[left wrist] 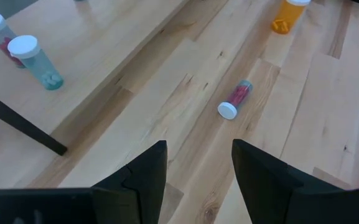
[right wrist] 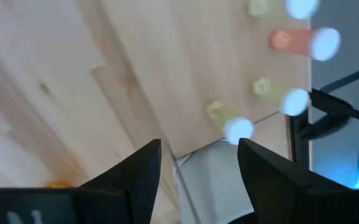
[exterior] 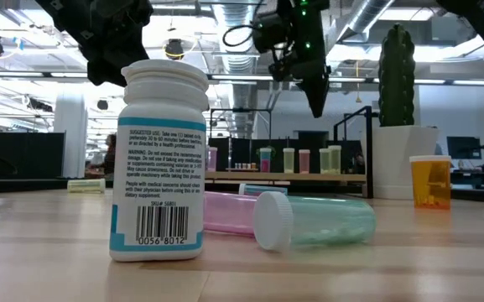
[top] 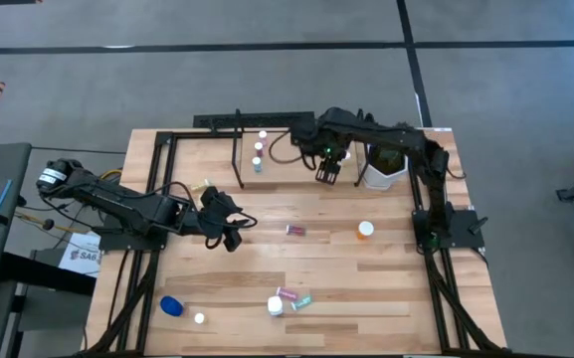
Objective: Pick and place medicine bottles onto shelf by color
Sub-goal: Put the orange pill bottle on the shelf
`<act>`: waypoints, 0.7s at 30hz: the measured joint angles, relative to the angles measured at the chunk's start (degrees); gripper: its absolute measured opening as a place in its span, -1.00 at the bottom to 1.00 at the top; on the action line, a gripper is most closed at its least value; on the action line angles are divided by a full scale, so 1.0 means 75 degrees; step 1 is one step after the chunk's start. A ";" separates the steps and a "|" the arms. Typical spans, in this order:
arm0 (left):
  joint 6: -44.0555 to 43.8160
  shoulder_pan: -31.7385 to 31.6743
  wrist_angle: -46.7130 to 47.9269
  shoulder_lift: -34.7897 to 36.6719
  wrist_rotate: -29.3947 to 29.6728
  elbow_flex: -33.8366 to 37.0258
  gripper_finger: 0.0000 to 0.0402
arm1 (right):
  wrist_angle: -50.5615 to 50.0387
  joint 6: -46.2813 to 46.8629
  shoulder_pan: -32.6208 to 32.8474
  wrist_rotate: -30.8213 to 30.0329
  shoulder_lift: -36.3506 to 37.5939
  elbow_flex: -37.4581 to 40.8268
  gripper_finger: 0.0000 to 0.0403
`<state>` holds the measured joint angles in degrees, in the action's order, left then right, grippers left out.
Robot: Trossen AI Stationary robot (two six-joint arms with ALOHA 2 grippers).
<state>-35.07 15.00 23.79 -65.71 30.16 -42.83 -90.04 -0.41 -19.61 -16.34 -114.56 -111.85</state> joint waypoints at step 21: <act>-0.0068 0.0012 0.0120 0.0000 -0.0187 0.0000 -0.16 | 0.0898 0.3993 0.3472 0.0619 0.2574 0.3606 0.17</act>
<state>-35.58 15.09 24.69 -65.71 28.75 -42.83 -83.30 29.54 6.43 -11.70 -95.26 -84.81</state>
